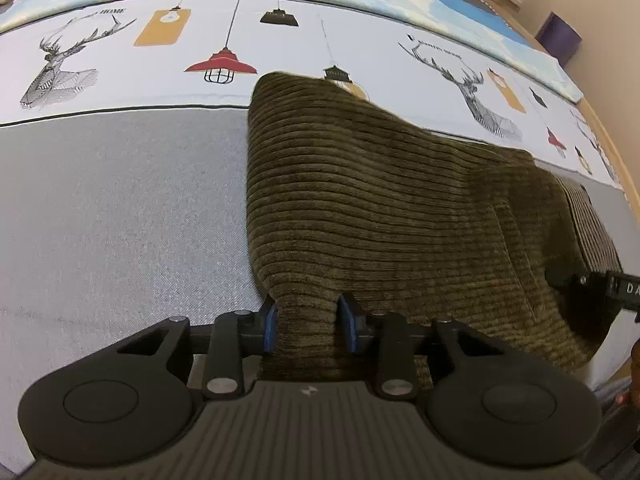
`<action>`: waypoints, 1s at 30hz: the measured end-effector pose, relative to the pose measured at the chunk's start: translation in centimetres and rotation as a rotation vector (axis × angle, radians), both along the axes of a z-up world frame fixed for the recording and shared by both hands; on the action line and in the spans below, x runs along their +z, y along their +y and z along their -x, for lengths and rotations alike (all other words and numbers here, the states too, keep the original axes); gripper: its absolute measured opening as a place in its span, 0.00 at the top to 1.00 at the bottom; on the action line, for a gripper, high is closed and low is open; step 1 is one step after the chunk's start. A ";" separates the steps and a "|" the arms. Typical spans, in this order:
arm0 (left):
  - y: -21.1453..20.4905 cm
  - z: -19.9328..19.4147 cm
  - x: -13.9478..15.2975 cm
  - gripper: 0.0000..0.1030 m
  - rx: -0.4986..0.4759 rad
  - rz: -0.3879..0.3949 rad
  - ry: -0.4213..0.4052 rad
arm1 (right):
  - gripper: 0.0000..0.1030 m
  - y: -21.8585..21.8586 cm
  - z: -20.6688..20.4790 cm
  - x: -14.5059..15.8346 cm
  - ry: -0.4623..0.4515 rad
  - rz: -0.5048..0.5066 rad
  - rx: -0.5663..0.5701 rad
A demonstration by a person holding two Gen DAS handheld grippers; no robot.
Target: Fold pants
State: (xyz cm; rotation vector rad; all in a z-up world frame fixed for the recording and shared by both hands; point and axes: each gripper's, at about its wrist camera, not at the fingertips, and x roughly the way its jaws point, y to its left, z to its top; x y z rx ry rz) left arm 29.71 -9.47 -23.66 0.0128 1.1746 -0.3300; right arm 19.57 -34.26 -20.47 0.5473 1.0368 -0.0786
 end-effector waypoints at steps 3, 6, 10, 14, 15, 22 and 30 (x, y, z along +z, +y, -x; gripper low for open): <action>-1.4 -1.4 0.3 0.69 -0.002 -0.014 -0.007 | 0.54 -0.3 -1.8 0.8 -0.069 0.065 0.036; -3.3 -4.6 0.2 0.69 0.011 -0.021 -0.013 | 0.54 -1.9 -4.1 0.3 -0.079 0.060 0.018; -5.9 -9.6 0.4 0.70 0.020 -0.008 -0.024 | 0.54 -4.9 -6.6 -1.1 -0.087 0.016 -0.053; -9.0 -12.5 0.5 0.70 -0.017 -0.045 -0.070 | 0.54 -6.9 -8.9 -2.2 -0.112 0.003 -0.102; -9.7 -13.2 0.5 0.70 -0.016 -0.053 -0.079 | 0.54 -7.4 -9.6 -2.4 -0.117 -0.003 -0.114; -11.5 -16.2 0.0 0.70 -0.015 -0.073 -0.106 | 0.54 -9.5 -13.6 -3.7 -0.177 -0.013 -0.150; -11.9 -17.5 -0.3 0.55 0.001 -0.120 -0.119 | 0.38 -9.9 -14.6 -4.1 -0.172 0.000 -0.184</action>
